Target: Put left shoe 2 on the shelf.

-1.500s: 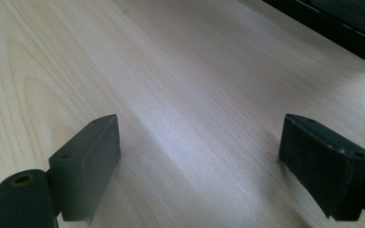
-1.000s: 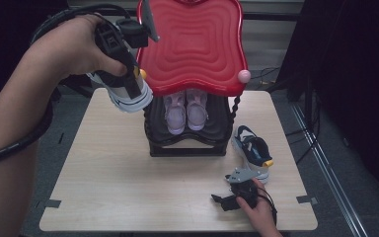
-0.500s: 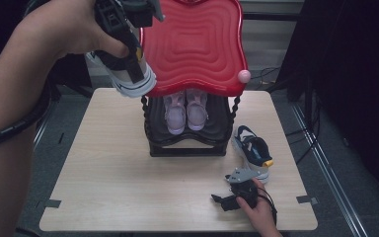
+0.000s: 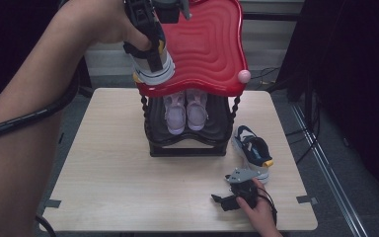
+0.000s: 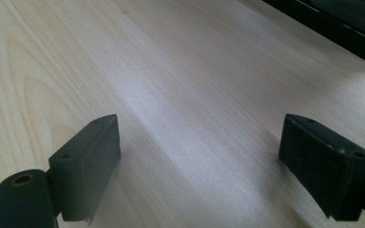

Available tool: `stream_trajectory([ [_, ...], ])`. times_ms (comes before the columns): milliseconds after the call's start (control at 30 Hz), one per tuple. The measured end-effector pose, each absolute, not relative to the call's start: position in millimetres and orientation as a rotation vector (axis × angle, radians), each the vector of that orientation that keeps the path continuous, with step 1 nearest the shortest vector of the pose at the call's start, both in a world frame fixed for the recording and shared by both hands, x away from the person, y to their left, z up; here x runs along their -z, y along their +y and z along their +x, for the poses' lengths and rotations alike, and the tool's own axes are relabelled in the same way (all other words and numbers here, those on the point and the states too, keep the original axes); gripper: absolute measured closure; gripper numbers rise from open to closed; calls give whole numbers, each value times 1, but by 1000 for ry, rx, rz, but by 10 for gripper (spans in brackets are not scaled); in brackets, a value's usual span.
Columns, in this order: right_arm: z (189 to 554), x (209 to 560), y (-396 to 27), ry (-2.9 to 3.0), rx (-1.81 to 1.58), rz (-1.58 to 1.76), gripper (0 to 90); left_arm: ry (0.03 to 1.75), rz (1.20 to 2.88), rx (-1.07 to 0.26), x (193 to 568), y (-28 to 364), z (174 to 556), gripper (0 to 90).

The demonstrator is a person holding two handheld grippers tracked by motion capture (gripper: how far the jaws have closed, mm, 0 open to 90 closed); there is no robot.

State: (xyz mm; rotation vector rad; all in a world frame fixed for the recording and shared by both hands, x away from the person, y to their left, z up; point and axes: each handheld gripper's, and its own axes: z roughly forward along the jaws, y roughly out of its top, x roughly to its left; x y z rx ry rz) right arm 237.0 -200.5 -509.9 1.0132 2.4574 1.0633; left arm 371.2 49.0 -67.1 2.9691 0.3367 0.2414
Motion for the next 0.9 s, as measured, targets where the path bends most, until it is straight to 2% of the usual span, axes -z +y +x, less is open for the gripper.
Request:
stream_trajectory([
  [600,237,510,-201,2459,-1061,1014,133,15,3011,-417,89,14,393,746],
  [900,237,510,-201,2460,-1061,1016,133,-37,3025,-449,94,8,401,744],
])
